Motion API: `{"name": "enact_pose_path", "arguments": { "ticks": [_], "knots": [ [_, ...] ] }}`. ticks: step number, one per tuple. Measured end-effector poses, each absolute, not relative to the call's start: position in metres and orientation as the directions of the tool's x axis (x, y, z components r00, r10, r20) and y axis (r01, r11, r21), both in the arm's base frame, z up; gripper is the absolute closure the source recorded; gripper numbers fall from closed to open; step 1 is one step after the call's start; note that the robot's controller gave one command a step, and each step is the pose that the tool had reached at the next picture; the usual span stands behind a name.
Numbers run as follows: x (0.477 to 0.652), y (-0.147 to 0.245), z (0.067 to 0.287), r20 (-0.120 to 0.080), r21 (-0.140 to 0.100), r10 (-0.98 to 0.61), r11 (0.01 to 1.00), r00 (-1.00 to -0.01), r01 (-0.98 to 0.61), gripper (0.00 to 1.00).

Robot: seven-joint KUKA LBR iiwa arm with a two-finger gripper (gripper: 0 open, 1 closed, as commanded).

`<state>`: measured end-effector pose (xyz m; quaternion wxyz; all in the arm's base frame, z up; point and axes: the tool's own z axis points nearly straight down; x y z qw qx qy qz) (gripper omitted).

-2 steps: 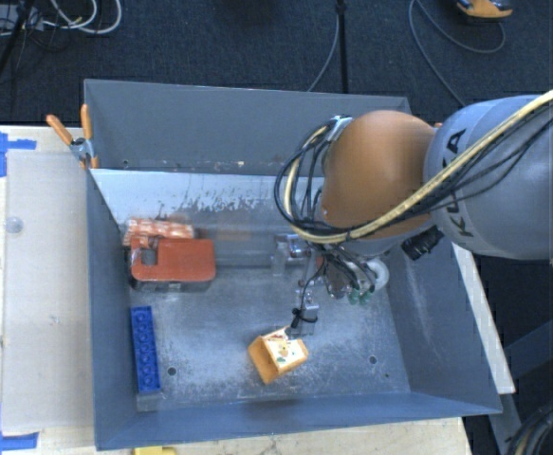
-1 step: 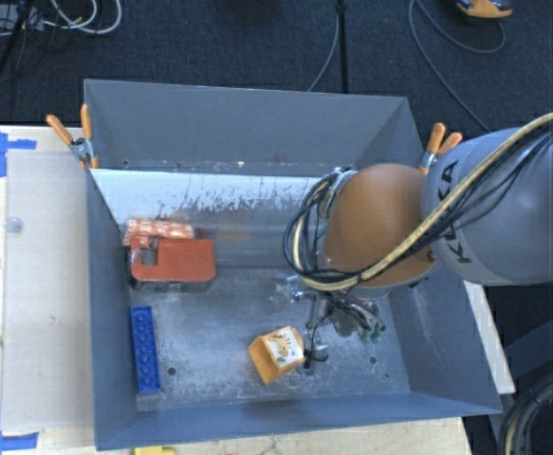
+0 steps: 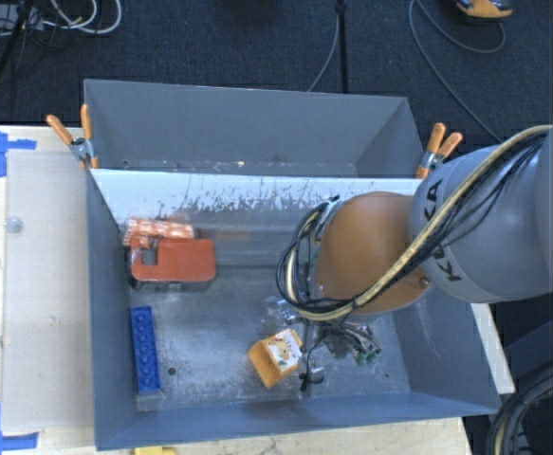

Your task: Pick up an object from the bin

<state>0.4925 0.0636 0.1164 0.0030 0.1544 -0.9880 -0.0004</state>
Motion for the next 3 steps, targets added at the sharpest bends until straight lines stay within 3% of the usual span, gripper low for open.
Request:
{"name": "enact_pose_path", "arguments": {
  "ticks": [1,2,3],
  "knots": [
    [0.497,0.068,0.094,0.002,0.001,-0.585,0.811,-0.811,-0.585,0.0],
    [0.512,0.066,0.079,0.003,0.004,-0.586,0.81,-0.81,-0.586,0.0],
    [0.511,0.075,0.07,0.0,0.002,-0.936,0.352,-0.352,-0.936,1.0]
  ]
}}
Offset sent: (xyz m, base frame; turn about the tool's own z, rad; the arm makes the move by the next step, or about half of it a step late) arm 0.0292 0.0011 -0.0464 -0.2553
